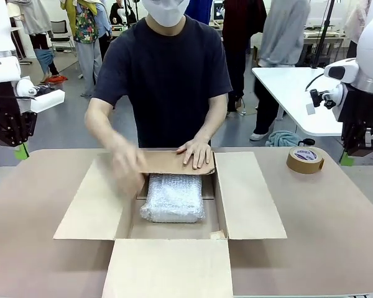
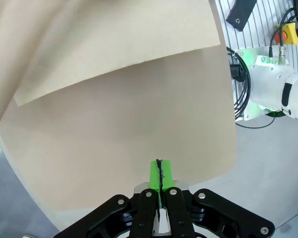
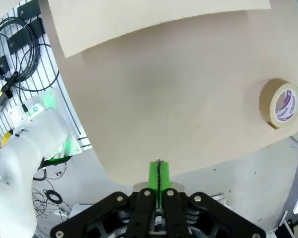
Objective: Wrap the clocks to prevent damage.
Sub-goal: Once the human has placed the objects inside and stepped back, release both hands from the side flaps of the Package Box, then push the right (or left) flap of the Package Box to close it.
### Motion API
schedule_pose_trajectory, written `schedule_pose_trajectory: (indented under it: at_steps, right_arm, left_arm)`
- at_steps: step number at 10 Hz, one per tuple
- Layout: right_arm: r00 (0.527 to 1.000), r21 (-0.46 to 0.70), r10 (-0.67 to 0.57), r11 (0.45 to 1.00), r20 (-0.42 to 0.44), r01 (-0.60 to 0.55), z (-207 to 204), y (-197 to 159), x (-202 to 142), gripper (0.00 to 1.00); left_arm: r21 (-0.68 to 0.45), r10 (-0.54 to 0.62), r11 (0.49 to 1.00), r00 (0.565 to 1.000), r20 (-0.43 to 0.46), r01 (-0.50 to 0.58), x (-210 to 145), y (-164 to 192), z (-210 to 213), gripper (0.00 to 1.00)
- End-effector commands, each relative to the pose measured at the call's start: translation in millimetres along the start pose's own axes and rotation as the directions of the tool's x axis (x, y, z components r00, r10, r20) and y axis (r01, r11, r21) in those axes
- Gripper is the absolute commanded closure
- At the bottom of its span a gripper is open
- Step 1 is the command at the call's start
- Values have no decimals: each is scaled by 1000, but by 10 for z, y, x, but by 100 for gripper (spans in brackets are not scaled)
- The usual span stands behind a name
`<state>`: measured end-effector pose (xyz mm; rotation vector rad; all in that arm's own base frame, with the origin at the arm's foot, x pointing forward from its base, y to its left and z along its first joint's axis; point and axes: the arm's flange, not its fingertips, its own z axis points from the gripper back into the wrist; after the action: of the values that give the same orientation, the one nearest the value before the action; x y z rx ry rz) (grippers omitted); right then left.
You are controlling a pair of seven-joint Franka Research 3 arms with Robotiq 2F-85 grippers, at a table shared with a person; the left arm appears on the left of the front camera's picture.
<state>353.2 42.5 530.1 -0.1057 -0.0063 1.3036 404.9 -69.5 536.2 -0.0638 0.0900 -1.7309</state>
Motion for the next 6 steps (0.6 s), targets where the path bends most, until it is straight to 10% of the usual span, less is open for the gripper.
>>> schedule_pose_trajectory:
  at_steps: [1,6]
  right_arm:
    - [1000,-2,4,1000,25,-3,-48,26,3,99]
    - [1000,-2,4,1000,25,-3,-48,26,3,99]
  left_arm:
    - [6,-1,1000,1000,-8,1,-10,-13,20,100]
    - [6,-1,1000,1000,-8,1,-10,-13,20,100]
